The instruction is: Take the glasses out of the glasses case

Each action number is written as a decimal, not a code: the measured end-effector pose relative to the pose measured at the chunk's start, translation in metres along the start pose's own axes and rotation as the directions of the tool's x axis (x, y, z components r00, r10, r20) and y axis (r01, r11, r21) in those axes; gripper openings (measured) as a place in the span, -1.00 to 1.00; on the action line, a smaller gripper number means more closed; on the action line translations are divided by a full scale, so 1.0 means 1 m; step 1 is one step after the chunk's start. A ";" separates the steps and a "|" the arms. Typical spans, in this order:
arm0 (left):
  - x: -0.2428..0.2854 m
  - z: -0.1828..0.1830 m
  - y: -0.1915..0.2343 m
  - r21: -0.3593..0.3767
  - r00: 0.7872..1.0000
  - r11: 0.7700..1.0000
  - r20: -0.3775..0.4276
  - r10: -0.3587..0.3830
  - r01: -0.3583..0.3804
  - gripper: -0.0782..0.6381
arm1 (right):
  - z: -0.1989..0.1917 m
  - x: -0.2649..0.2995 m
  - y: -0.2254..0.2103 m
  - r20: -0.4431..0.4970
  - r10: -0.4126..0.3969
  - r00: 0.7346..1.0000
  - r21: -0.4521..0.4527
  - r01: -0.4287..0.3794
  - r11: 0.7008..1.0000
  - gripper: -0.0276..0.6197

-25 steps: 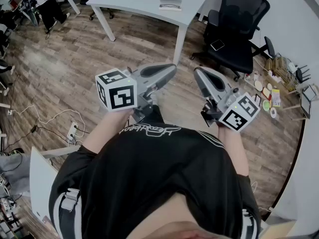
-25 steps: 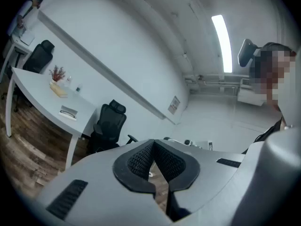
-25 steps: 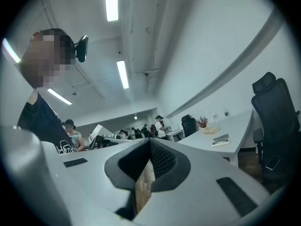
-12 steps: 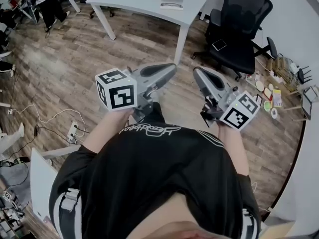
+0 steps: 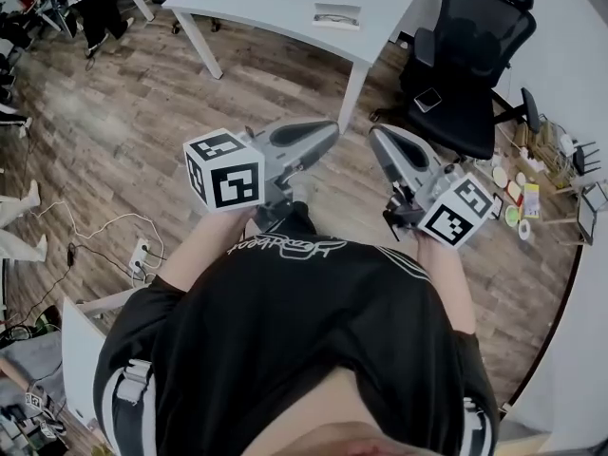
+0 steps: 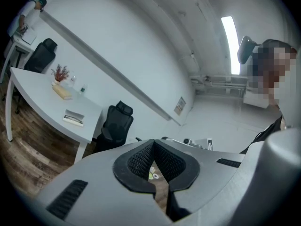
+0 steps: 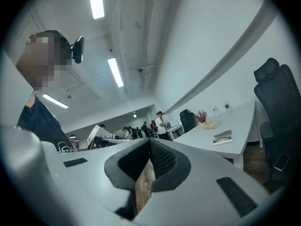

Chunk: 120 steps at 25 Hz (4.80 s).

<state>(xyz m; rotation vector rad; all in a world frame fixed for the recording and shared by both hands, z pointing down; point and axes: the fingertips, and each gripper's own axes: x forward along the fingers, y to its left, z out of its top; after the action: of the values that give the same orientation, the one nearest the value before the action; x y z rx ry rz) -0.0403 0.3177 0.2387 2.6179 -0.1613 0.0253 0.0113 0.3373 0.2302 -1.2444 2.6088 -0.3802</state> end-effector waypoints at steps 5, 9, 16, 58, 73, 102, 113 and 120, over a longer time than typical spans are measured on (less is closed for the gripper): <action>0.022 0.037 0.052 -0.013 1.000 1.000 -0.008 0.003 -0.003 -0.76 | 0.019 0.042 -0.048 -0.007 -0.010 1.000 0.010 0.010 1.000 -0.89; 0.039 0.071 0.097 -0.014 1.000 1.000 -0.020 -0.008 0.008 -0.76 | 0.039 0.080 -0.088 0.002 -0.027 1.000 0.010 0.027 1.000 -0.89; 0.063 0.125 0.176 -0.014 0.999 1.000 -0.035 -0.028 0.028 -0.76 | 0.061 0.146 -0.153 0.012 -0.054 0.998 0.024 0.053 0.998 -0.89; 0.113 0.176 0.388 -0.100 0.990 0.986 -0.031 0.134 -0.137 -0.76 | 0.052 0.284 -0.334 -0.108 -0.066 0.992 0.033 0.070 0.997 -0.89; 0.173 0.167 0.468 -0.185 0.975 0.959 -0.092 0.201 -0.215 -0.76 | 0.043 0.303 -0.439 -0.200 -0.069 0.977 0.043 0.079 0.996 -0.89; 0.161 0.128 0.539 -0.321 0.937 0.881 -0.150 0.316 -0.349 -0.76 | -0.076 0.329 -0.500 -0.612 -0.117 0.782 -0.310 -0.101 0.945 -0.88; 0.150 0.120 0.557 -0.363 0.927 0.853 -0.160 0.339 -0.374 -0.76 | -0.130 0.338 -0.513 -0.765 -0.162 0.624 -0.394 -0.254 0.883 -0.68; 0.144 0.117 0.568 -0.374 0.920 0.840 -0.164 0.357 -0.393 -0.76 | -0.150 0.339 -0.527 -0.810 -0.234 0.538 -0.471 -0.357 0.807 -0.67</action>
<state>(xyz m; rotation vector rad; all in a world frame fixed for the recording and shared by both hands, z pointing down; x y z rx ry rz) 0.0330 -0.2456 0.4250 2.1328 -0.5863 0.2218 0.1387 -0.2279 0.5130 -1.3262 3.8725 -0.1428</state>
